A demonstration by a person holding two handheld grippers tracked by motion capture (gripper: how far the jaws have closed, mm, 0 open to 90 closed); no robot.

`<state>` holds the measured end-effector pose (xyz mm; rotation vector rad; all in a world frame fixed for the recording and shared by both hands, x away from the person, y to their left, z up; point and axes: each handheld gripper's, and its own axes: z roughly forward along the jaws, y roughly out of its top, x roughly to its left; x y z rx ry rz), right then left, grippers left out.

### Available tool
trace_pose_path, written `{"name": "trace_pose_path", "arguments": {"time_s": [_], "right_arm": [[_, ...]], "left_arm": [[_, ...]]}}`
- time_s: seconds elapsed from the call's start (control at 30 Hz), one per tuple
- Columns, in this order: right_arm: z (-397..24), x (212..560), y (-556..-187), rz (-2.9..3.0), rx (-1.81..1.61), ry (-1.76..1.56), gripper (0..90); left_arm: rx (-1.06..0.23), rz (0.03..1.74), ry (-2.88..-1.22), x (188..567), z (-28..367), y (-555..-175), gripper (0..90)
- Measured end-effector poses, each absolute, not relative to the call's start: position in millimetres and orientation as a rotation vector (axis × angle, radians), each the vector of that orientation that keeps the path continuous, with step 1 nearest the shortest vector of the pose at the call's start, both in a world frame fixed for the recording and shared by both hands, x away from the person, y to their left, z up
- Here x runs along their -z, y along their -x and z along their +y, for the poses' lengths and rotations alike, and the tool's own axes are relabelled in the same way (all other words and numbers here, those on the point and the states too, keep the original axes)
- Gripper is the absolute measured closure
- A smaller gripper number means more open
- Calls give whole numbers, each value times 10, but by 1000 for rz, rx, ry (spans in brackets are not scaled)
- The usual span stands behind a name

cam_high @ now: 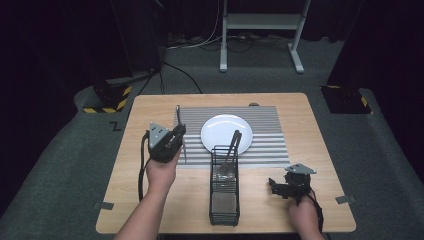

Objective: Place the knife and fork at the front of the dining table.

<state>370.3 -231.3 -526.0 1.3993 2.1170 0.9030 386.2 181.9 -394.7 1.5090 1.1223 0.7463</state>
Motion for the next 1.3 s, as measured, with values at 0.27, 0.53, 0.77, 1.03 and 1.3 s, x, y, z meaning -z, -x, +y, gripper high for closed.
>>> {"name": "trace_pose_path", "arguments": {"time_s": [0.27, 0.53, 0.77, 1.03, 1.3], "right_arm": [[-2314, 5260, -3702, 2117, -903, -1400, 84], [-2314, 5260, -3703, 2117, -903, -1399, 85], [-2314, 5260, -3703, 2117, -903, -1399, 85], [-2314, 5260, -3703, 2117, -903, -1398, 85], [-2310, 5258, -3698, 2129, -905, -1388, 86]], "left_arm": [[-726, 1150, -1522, 4039, 1817, -3998, 824], [-721, 1178, -1541, 4120, 1805, -4113, 824], [-699, 1210, -1539, 4176, 1805, -4195, 824], [-687, 1256, -1539, 4213, 1817, -4264, 824], [-700, 1286, -1542, 4244, 1816, -4365, 824]]}}
